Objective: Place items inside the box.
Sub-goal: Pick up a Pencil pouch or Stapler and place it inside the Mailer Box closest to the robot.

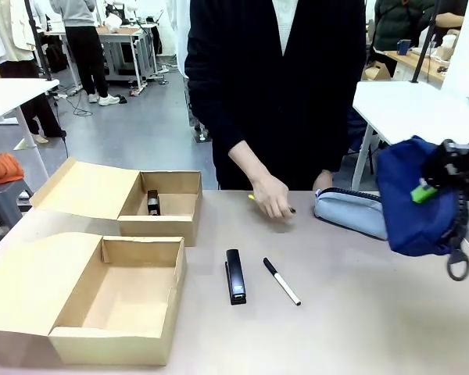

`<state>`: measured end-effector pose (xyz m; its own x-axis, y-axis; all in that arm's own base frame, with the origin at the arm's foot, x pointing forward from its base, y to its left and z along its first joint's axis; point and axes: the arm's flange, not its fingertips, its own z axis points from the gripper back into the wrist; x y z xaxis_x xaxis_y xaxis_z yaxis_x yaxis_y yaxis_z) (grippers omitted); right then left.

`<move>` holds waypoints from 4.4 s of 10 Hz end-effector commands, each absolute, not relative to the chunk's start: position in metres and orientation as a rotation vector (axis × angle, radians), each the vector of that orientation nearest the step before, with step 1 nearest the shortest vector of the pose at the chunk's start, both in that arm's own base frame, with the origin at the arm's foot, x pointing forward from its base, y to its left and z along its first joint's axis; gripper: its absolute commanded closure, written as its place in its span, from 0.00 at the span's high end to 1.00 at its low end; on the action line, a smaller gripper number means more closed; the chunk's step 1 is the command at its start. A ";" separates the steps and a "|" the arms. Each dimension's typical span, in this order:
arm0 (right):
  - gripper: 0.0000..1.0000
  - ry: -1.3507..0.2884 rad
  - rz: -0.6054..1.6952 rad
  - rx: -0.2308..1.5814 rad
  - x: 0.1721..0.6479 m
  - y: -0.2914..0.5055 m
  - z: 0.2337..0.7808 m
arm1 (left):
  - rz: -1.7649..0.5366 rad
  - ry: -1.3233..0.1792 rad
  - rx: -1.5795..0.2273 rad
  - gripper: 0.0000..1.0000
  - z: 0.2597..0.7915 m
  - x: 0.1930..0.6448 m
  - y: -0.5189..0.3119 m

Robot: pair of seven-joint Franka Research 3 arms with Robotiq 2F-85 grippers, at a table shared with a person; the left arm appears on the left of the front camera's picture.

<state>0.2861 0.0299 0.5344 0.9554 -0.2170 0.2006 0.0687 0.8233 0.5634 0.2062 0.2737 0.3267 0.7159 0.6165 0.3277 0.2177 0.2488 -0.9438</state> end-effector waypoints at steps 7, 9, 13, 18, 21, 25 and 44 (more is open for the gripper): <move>0.07 -0.112 0.077 0.673 0.280 0.189 0.470 | 0.300 -0.812 -1.332 0.96 0.327 0.206 0.270; 0.07 -0.087 0.192 0.700 0.309 0.297 0.472 | 0.300 -0.812 -1.332 0.96 0.327 0.206 0.270; 0.07 -0.078 0.211 0.705 0.268 0.313 0.467 | 0.300 -0.812 -1.332 0.96 0.327 0.206 0.270; 0.07 0.004 -0.002 0.784 0.279 0.386 0.481 | 0.300 -0.812 -1.332 0.96 0.327 0.206 0.270; 0.07 0.116 -0.061 0.599 0.303 0.449 0.484 | 0.300 -0.812 -1.332 0.96 0.327 0.206 0.270; 0.07 0.133 -0.083 0.403 0.340 0.519 0.447 | 0.300 -0.812 -1.332 0.96 0.327 0.206 0.270; 1.00 0.257 -0.101 0.290 0.348 0.527 0.370 | 0.300 -0.812 -1.332 0.96 0.327 0.206 0.270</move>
